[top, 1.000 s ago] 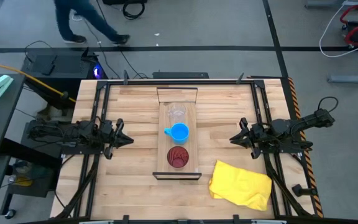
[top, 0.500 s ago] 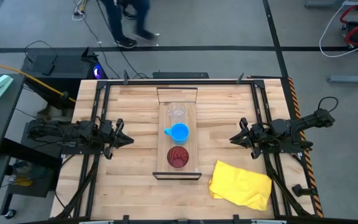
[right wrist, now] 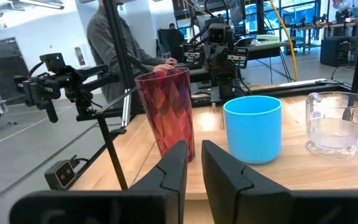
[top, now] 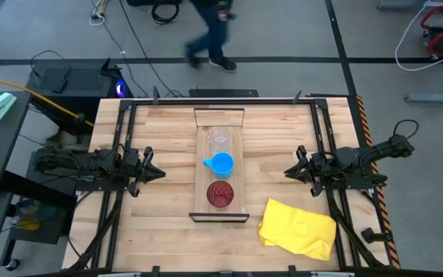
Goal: Stack small to large cups/mugs on shelf
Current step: Return to Home Position
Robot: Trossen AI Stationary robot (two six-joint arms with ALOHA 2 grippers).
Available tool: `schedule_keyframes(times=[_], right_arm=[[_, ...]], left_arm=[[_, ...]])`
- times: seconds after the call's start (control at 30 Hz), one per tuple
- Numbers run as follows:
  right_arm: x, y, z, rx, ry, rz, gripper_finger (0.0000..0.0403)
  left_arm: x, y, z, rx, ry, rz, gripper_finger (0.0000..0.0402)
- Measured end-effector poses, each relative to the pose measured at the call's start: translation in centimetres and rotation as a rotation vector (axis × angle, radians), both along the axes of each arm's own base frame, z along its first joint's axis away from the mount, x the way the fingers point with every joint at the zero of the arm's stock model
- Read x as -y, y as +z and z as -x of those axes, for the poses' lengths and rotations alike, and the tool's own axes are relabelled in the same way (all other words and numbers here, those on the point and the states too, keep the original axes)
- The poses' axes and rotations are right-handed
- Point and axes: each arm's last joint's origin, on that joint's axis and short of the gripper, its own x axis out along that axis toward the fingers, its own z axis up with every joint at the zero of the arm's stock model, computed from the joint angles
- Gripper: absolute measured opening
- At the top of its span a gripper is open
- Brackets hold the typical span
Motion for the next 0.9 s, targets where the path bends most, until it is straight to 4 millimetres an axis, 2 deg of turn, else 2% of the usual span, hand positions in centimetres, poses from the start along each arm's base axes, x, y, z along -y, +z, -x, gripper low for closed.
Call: schedule_keyframes(times=[0.9], right_arm=[[0.00,0.00,0.00,0.000,0.000,0.000,0.0056]], left_arm=[[0.00,0.00,0.00,0.000,0.000,0.000,0.0039]])
